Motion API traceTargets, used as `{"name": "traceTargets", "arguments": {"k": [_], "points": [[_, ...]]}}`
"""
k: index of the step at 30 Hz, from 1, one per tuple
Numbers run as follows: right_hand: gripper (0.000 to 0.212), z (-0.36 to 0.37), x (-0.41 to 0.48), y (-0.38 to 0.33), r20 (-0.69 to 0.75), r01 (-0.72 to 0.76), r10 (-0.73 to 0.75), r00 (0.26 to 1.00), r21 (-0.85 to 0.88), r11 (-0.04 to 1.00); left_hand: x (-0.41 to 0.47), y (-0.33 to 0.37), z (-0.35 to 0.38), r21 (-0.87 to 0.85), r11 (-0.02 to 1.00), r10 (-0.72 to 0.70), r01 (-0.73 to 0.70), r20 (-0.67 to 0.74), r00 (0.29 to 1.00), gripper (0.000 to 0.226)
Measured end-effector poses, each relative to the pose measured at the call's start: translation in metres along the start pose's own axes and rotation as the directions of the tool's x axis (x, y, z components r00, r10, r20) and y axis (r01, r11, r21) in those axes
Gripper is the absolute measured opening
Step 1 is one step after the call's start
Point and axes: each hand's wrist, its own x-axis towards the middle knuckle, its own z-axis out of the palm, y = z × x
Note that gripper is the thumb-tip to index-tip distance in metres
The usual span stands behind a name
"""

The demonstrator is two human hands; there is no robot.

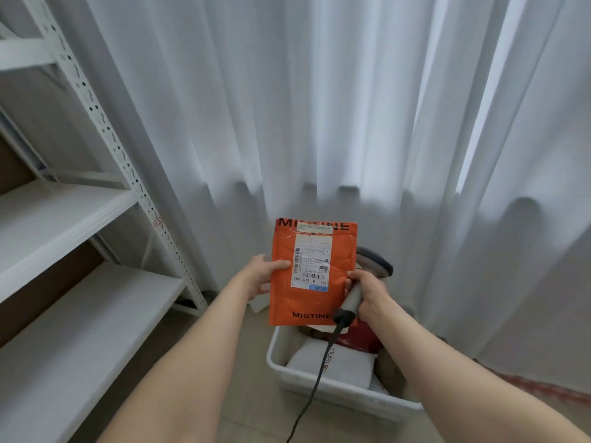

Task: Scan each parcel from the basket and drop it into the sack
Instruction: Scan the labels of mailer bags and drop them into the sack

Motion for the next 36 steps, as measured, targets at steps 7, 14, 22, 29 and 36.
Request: {"name": "traceTargets", "arguments": {"k": [7, 14, 22, 29, 36], "points": [[0.01, -0.024, -0.02, -0.016, -0.044, 0.163, -0.167, 0.985, -0.091, 0.982, -0.02, -0.027, 0.039, -0.08, 0.996, 0.031, -0.046, -0.172, 0.985, 0.033], [0.005, -0.036, -0.054, -0.018, 0.248, 0.232, -0.135, 0.959, -0.419, 0.878, -0.018, -0.039, 0.054, -0.046, 0.998, 0.019, -0.04, -0.393, 0.92, 0.028], [0.012, -0.035, -0.072, -0.014, 0.323, 0.208, -0.045, 0.945, -0.492, 0.845, -0.023, -0.041, 0.059, -0.161, 0.987, -0.059, -0.012, -0.424, 0.904, 0.019], [0.013, -0.033, -0.082, -0.009, 0.344, 0.213, -0.016, 0.939, -0.543, 0.812, -0.025, -0.041, 0.058, -0.186, 0.982, -0.057, -0.025, -0.424, 0.904, 0.021], [0.014, -0.029, -0.089, -0.012, 0.357, 0.211, -0.003, 0.934, -0.546, 0.811, -0.029, -0.037, 0.053, -0.204, 0.978, -0.054, -0.036, -0.417, 0.907, 0.018]]}}
